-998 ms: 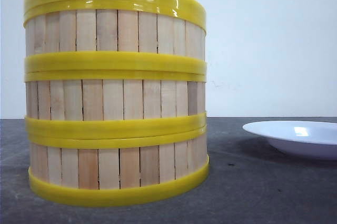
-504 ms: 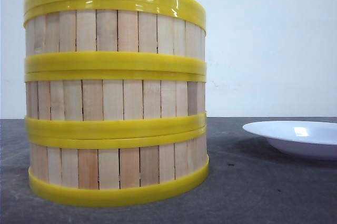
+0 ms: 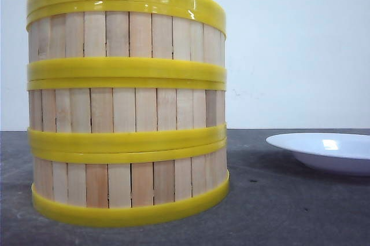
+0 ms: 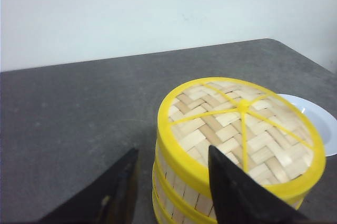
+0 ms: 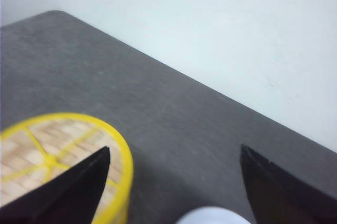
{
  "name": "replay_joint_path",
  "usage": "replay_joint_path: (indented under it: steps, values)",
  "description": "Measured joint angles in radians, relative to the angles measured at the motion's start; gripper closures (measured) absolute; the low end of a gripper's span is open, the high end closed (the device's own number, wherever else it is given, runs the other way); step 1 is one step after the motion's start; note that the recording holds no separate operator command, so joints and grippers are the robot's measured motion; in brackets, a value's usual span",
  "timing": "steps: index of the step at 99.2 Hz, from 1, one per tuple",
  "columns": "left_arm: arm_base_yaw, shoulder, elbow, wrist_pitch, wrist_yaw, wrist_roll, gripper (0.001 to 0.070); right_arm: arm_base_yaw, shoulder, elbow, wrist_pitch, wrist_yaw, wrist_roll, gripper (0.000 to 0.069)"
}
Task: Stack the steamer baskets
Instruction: 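Open the right gripper and raise it away from the lid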
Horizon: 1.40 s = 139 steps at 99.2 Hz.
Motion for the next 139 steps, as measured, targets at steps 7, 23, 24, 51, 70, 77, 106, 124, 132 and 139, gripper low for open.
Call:
replay_joint_path:
  steps: [7, 23, 24, 51, 70, 77, 106, 124, 132, 139]
  values:
    - [0.000, 0.000, -0.038, 0.029, 0.001, -0.002, 0.0470, 0.000, -0.087, -0.111, 0.026, 0.021, 0.001, 0.0213]
    - [0.000, -0.024, -0.129, 0.091, 0.001, -0.002, 0.0470, 0.000, -0.308, -0.425, 0.137, 0.028, 0.046, 0.0213]
    - [0.000, -0.027, -0.135, 0.096, 0.001, -0.002, 0.0470, 0.000, -0.322, -0.445, 0.145, 0.028, 0.050, 0.0213]
    - [0.000, -0.097, -0.231, 0.132, 0.001, -0.002, 0.0470, 0.000, -0.598, -0.822, 0.229, 0.028, 0.154, 0.0213]
    - [0.000, -0.097, -0.231, 0.132, 0.001, -0.004, 0.0470, 0.000, -0.610, -0.837, 0.232, 0.028, 0.169, 0.0213]
    - [0.000, -0.097, -0.231, 0.132, 0.001, -0.004, 0.0470, 0.000, -0.611, -0.837, 0.237, 0.029, 0.169, 0.0213]
    - [0.000, -0.097, -0.231, 0.132, 0.001, -0.005, 0.0673, 0.000, -0.611, -0.837, 0.254, 0.027, 0.168, 0.0619]
    - [0.000, -0.097, -0.231, 0.128, 0.001, -0.006, 0.0685, 0.000, -0.611, -0.837, 0.254, 0.027, 0.169, 0.0677]
    - [0.000, -0.097, -0.231, 0.106, 0.001, -0.015, 0.0685, 0.000, -0.611, -0.837, 0.257, 0.027, 0.169, 0.0680]
    - [0.000, -0.097, -0.231, 0.103, 0.001, -0.021, 0.0685, 0.000, -0.611, -0.837, 0.265, 0.027, 0.169, 0.0681]
